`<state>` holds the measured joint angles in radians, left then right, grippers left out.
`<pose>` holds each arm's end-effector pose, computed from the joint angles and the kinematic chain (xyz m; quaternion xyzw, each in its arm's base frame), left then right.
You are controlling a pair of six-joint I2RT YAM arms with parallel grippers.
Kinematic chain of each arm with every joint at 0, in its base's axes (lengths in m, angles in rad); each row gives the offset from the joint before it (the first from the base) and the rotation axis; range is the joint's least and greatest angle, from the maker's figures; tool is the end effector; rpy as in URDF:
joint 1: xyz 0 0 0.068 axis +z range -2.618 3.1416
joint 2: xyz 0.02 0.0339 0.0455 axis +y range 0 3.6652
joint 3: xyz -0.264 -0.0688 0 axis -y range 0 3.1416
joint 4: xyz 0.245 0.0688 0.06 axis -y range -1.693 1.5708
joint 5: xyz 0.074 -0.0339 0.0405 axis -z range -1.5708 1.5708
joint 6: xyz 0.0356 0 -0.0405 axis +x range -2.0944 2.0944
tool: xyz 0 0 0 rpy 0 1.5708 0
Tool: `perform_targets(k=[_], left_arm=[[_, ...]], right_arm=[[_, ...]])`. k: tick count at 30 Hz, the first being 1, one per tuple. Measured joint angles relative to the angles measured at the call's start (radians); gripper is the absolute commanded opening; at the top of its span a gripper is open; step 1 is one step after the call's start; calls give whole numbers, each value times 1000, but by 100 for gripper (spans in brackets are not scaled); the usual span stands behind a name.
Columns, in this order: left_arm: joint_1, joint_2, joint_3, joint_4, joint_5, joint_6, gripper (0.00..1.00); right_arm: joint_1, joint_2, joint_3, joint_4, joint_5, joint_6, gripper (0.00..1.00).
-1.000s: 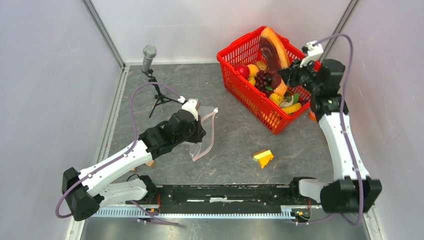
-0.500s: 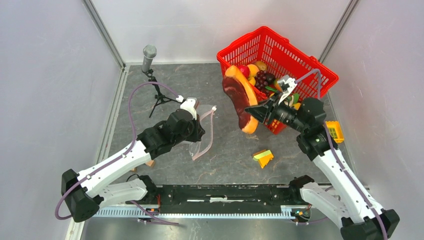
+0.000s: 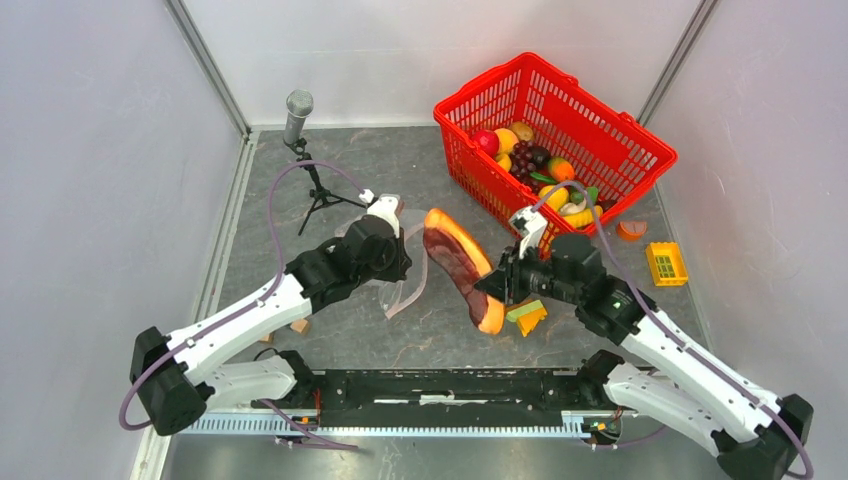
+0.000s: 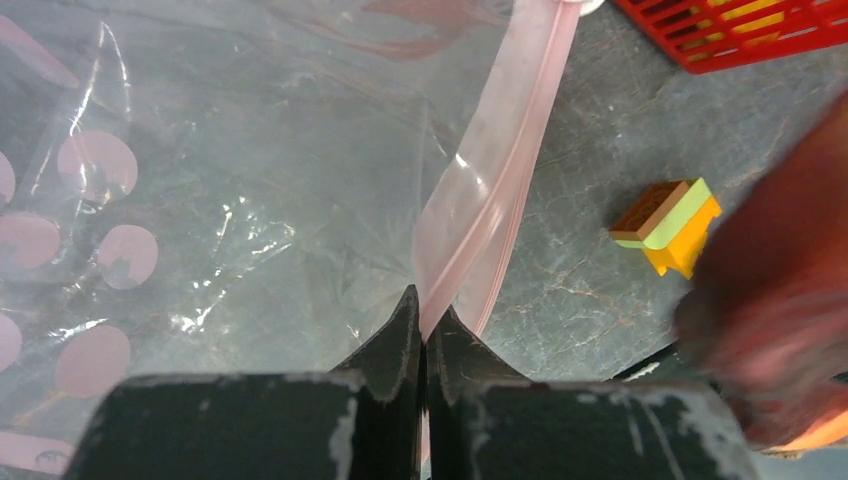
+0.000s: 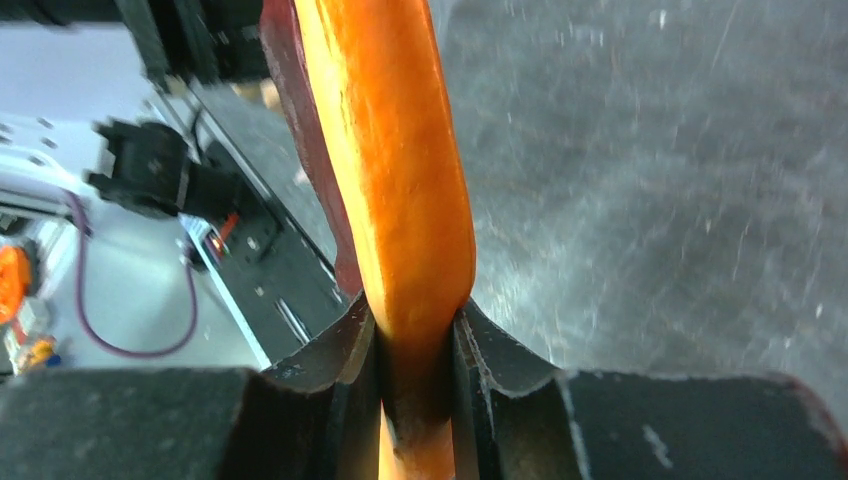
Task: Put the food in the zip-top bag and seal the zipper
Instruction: Place the fake food in the zipper food storage bag.
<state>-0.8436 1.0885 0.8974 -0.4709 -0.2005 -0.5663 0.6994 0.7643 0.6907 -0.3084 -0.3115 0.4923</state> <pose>0.1618 -0.1711 0.2928 0.0801 0.8915 -0.2145 0.3909 0.1294 0.1231 0.2978 -0.1710 0.8051 0.4168 0.3858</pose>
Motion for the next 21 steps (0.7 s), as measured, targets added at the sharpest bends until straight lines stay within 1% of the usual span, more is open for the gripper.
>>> perform_targets(k=[4,9,13,17,21], left_arm=[[0,46,19,-14,-7,6,2],[0,57,53,-29,-11,6,2],[0,58,58,-31,-11,10,2],[1,62,58,-40,-8,38,2],[4,66,58,-58,-6,60,2]], right_arm=[[97,60,-2,-92,71,1,0],[191,103,-39,-108,142,33,0],[210,142,-72,-90,167,64,0],[214,203,-76,-59,200,97,0],[217,232,-84,-18,225,133,0]])
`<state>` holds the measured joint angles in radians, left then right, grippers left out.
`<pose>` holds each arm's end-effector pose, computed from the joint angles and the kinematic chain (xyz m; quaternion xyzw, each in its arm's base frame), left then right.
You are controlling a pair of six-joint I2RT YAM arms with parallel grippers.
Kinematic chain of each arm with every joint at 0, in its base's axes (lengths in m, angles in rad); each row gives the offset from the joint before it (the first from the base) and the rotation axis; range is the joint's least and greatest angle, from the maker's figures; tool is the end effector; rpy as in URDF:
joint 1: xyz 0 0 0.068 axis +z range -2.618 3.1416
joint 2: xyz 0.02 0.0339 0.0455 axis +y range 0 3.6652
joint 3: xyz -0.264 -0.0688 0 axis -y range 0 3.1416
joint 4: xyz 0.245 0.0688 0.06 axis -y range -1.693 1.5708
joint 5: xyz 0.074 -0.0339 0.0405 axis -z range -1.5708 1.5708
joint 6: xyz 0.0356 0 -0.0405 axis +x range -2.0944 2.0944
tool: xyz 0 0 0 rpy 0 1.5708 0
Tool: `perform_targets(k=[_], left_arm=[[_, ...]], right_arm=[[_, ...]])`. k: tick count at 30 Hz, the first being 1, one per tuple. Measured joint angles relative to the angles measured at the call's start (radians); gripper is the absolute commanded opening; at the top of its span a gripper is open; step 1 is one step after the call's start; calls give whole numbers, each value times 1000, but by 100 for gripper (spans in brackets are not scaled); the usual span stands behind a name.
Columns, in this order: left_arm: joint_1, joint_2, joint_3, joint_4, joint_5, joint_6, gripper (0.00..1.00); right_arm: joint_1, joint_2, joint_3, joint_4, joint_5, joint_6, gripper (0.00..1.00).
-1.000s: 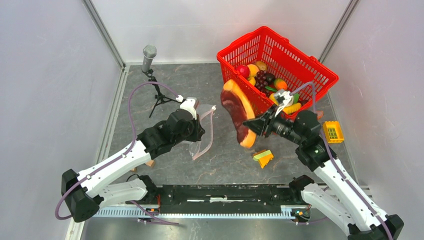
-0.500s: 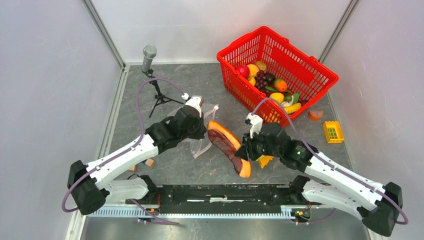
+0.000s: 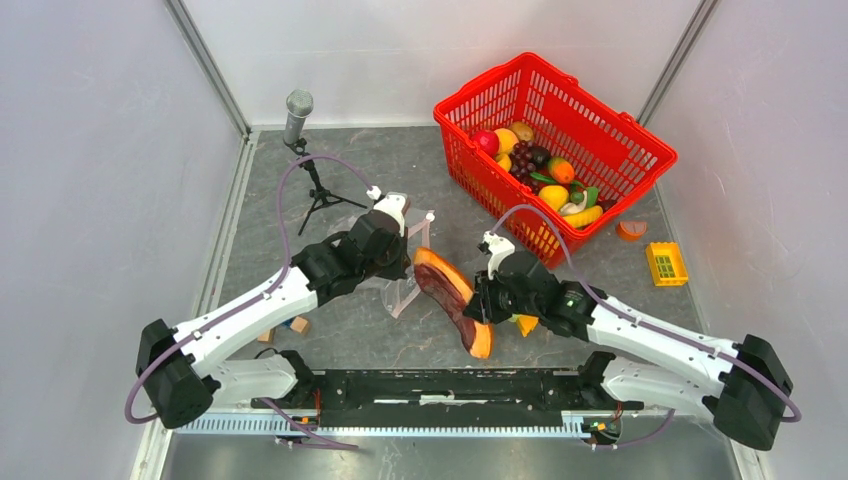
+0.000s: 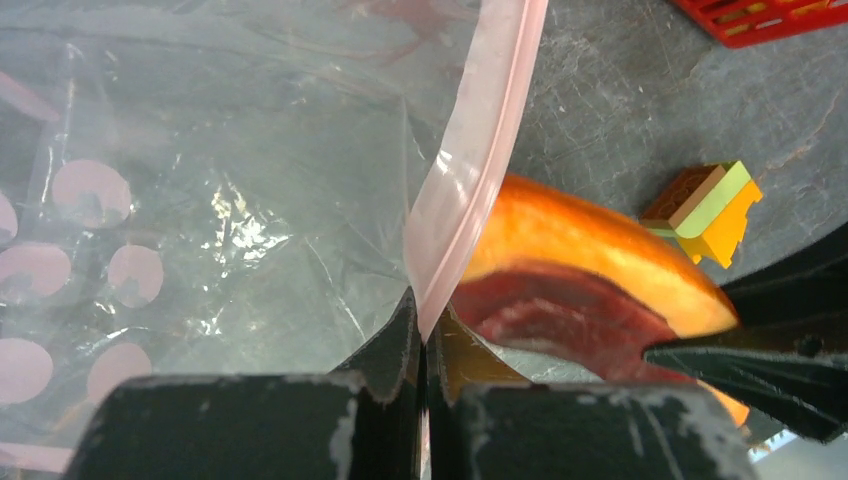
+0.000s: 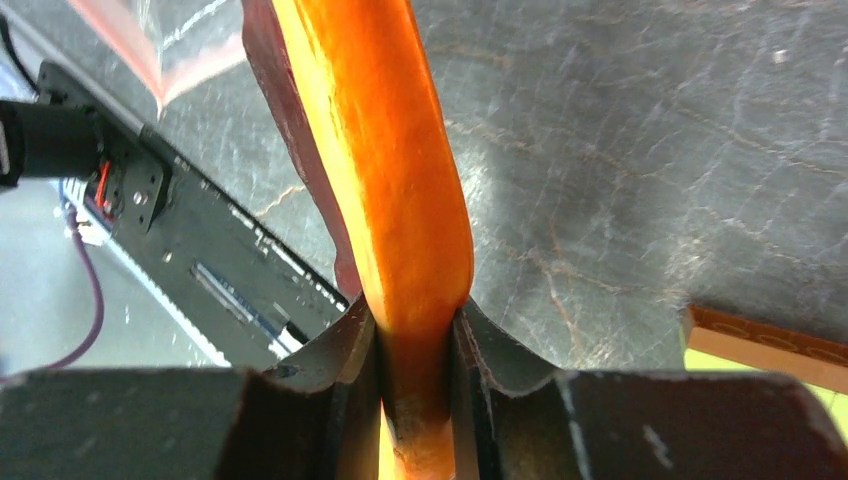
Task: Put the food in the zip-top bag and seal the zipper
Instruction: Place the fake food in the zipper food storage bag.
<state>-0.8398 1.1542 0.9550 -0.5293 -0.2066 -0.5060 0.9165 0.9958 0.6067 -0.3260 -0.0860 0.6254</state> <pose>0.1699 -0.1786 0.2928 0.1092 0.9021 -0.1798 0.3766 0.1245 0.1673 0.2258 -0.1495 0.8968 0.3169 0.2701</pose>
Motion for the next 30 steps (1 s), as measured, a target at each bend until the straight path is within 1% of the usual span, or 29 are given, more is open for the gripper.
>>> perform_targets(k=[5,9,16,20,24,30], left_arm=[[-4,11,0,-19,6,16,2],[-8,27,3,-27,8,26,2],[-60,116,66,-54,58,53,2],[-94,150,80,-68,81,68,2],[-123,158,80,-71,86,101,2],[-171,158,80,-67,113,156,2]], right_arm=[[0,28,3,11,87,29,0],[0,43,5,28,97,39,0],[0,90,5,117,8,52,0],[0,119,17,125,-21,42,0],[0,184,71,83,-55,-3,0],[-1,238,81,133,-119,-17,0]])
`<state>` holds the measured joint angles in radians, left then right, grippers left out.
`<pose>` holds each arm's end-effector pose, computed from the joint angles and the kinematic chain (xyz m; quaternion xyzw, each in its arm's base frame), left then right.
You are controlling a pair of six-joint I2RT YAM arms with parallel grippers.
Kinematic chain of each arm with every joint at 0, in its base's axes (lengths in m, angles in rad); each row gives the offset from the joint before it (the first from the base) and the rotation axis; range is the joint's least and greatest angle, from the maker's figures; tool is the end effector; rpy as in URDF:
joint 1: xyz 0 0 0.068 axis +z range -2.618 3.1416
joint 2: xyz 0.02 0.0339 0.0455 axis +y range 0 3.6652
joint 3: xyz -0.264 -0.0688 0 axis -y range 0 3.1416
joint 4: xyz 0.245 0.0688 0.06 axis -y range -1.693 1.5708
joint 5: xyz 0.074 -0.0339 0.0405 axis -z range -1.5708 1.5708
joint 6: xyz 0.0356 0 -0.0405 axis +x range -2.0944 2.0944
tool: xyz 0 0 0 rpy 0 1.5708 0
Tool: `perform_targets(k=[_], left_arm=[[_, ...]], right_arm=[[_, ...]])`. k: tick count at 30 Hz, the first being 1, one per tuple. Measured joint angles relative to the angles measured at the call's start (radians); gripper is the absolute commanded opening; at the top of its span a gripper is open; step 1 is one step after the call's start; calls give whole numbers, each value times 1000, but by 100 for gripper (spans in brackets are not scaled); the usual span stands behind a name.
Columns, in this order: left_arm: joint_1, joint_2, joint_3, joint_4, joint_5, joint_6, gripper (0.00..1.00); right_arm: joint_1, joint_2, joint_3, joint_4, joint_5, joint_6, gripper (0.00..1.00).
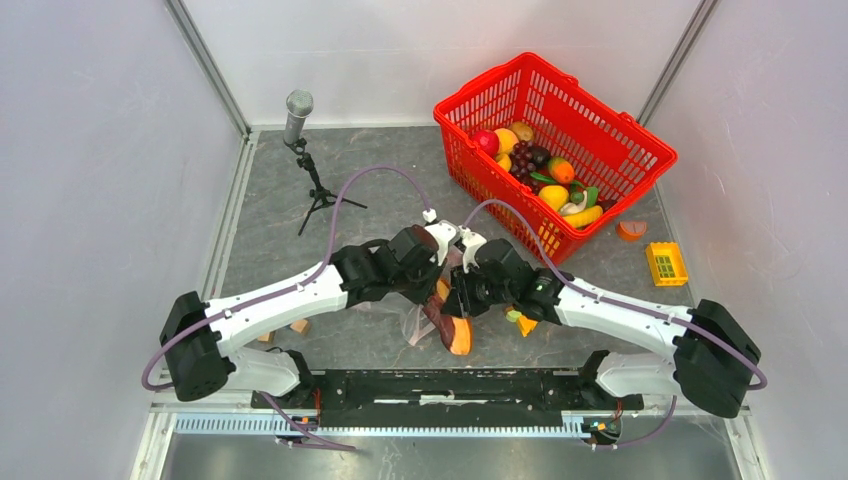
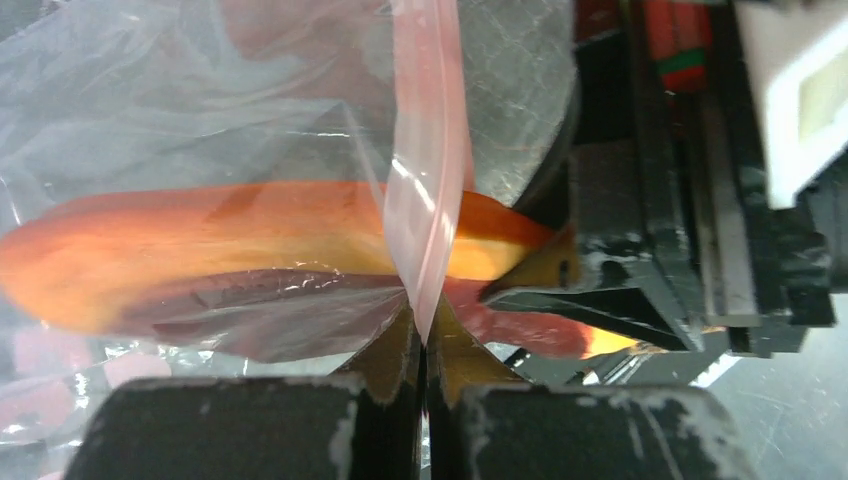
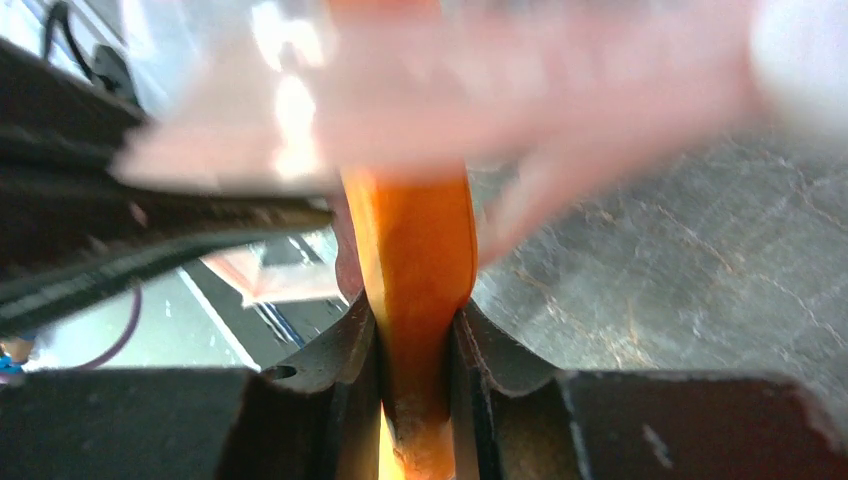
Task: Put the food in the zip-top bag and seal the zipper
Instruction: Place the fake food in the zipper food storage bag.
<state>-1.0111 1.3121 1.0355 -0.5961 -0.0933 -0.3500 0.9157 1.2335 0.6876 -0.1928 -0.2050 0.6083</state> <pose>0.1488 -0.2312 0.2757 0.2896 0.8930 -0.1809 0.2931 0.1488 0.2056 0.2134 -0.1802 0.8928 0.3453 0.2262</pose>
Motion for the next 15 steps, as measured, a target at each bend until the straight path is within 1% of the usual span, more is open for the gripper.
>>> perform_targets(k=[1,3,5,6,8,13,15], left_arm=[[-2,0,0,3,11,0,2],[-6,-7,-6,18,44,0,2],[-7,-25,-21,41,76,-1,2],[-7,-36,-31,50,95,-1,2],[-8,-56,-45,58,126,-5,2],[-9,-80,-54,64,130,-40,2],[-10,-83,-54,66,115,-66,2]], right_arm=[[-2,3,0,20,-5,5,1],[-12,5,-2,70,-16,24,7],[-37,5,-8,118,-24,50,8],[-49,5,-11,131,-21,60,12],[-74,5,-14,155,-7,82,26],[-90,0,-45,261,-7,125,57],[-90,-17,-76,306,-23,129,65]])
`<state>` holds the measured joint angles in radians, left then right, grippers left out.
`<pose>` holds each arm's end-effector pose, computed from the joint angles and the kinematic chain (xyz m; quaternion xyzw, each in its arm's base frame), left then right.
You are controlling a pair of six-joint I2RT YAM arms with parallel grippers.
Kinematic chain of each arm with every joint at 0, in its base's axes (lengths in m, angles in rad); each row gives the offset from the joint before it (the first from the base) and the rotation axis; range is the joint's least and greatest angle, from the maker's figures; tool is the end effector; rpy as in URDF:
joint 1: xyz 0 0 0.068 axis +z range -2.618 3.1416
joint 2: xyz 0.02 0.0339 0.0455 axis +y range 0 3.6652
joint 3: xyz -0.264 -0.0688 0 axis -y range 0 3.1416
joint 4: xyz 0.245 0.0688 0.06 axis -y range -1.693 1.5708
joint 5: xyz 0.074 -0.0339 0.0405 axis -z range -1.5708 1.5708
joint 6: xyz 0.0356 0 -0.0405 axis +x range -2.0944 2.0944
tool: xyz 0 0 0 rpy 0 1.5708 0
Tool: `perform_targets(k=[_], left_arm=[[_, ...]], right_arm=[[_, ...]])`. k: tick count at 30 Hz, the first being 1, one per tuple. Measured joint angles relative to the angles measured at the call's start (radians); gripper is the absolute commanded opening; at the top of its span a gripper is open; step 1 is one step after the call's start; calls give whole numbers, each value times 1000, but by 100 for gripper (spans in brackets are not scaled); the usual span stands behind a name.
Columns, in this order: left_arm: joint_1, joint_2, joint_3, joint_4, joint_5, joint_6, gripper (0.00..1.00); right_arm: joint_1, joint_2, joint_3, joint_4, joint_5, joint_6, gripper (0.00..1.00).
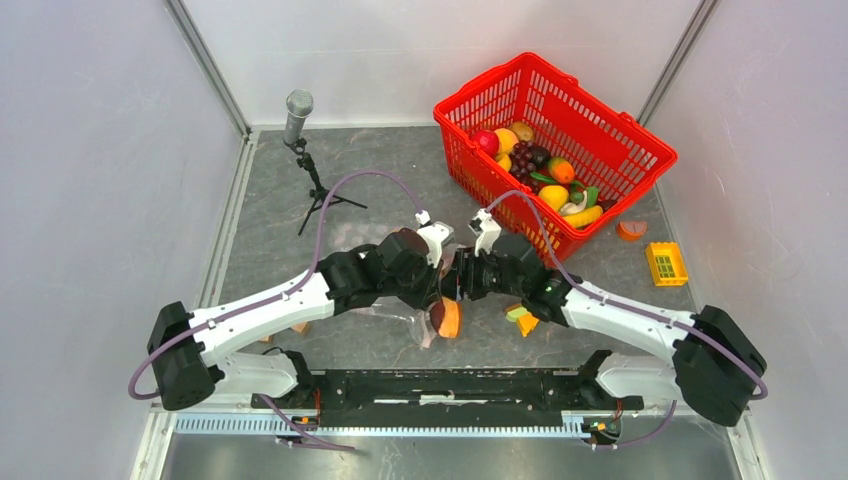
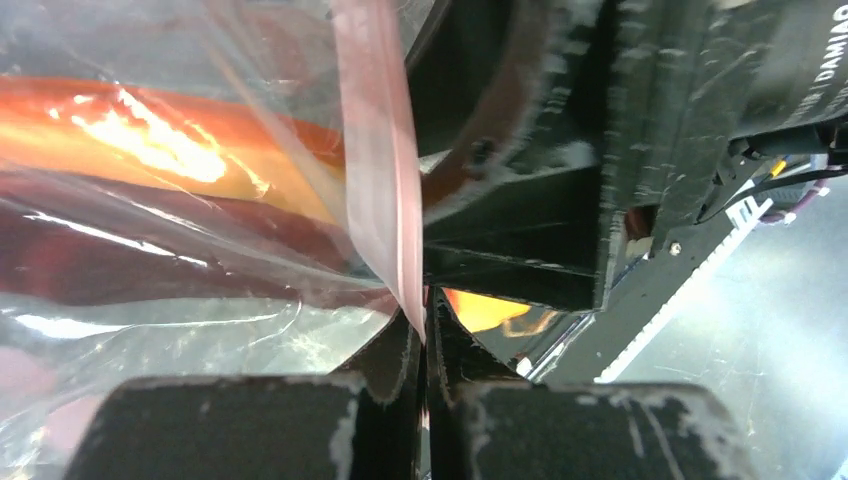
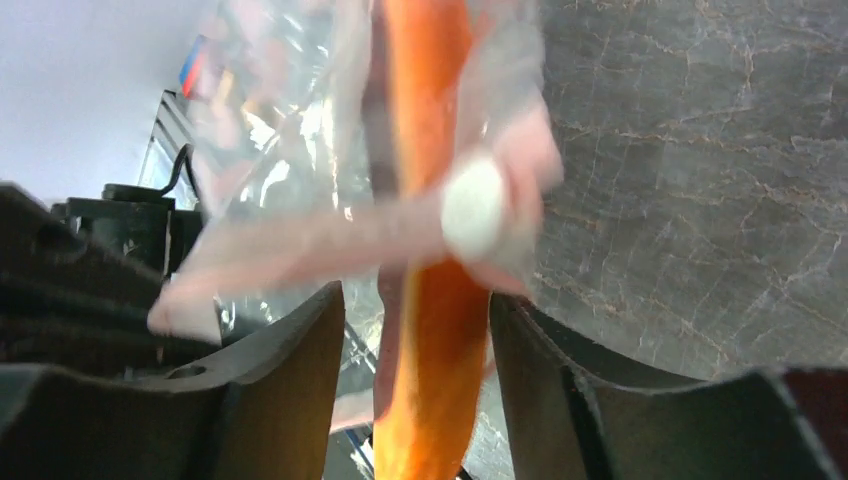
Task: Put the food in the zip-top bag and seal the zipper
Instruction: Place the fake food in the zipper food storage bag.
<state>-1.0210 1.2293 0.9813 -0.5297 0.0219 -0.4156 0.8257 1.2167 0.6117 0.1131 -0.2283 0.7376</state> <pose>0.1362 -0.2237 0.2834 0.2790 0.8791 -0.2618 0.2841 0.1703 0.1965 0.2198 -0.0960 0.8490 0.4289 0.2934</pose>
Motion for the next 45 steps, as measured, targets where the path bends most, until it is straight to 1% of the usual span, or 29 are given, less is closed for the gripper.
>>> perform_targets(k=[5,9,13,18,20,23,26,27,28,29,30,31,32,35,37,39,40,41,45], left_arm=[[4,-9,-1,2,-57,-78,2],[26,-14,-8,13,-84,-113,2],[43,-14,-18,24,-102,-141,2],[44,-13,-29,53,-98,-152,2],[44,-13,-29,62,-97,-153,2],[44,-12,-32,71,-96,-153,2],[44,-12,-37,75,-96,-153,2],[44,-12,-39,76,-96,-153,2],[44,-11,-40,75,-96,-153,2],[44,-11,-40,75,-96,-153,2],[44,-11,-40,76,-96,-153,2],[44,-11,-40,76,-96,-153,2],[44,-11,-40,75,-96,-153,2],[44,-11,-42,76,-96,-153,2],[44,-11,-45,76,-96,-154,2],[44,-11,-48,77,-96,-158,2],[44,-11,-50,77,-96,-162,2],[44,-11,-51,77,-96,-164,2],[44,-11,-55,77,-96,-167,2]], right_arm=[[-3,-111,-67,-1,3,-39,69],[-3,-212,-108,-28,-11,-71,69],[-1,-298,-159,-67,-26,-71,69],[-1,-322,-223,-66,-54,-32,65],[-1,-310,-245,-50,-69,-3,60],[3,-277,-266,-4,-83,45,55],[13,-251,-290,60,-84,102,41],[18,-246,-300,87,-85,123,38],[20,-243,-307,106,-87,134,37],[24,-240,-313,126,-88,150,38],[26,-236,-315,136,-89,157,44],[27,-232,-315,145,-89,166,54],[29,-231,-315,153,-89,174,57],[30,-227,-315,176,-86,187,57],[30,-217,-315,189,-86,195,53],[30,-198,-317,206,-86,203,42],[30,-189,-319,216,-86,205,35],[32,-179,-322,224,-87,209,26],[40,-161,-331,237,-86,216,11]])
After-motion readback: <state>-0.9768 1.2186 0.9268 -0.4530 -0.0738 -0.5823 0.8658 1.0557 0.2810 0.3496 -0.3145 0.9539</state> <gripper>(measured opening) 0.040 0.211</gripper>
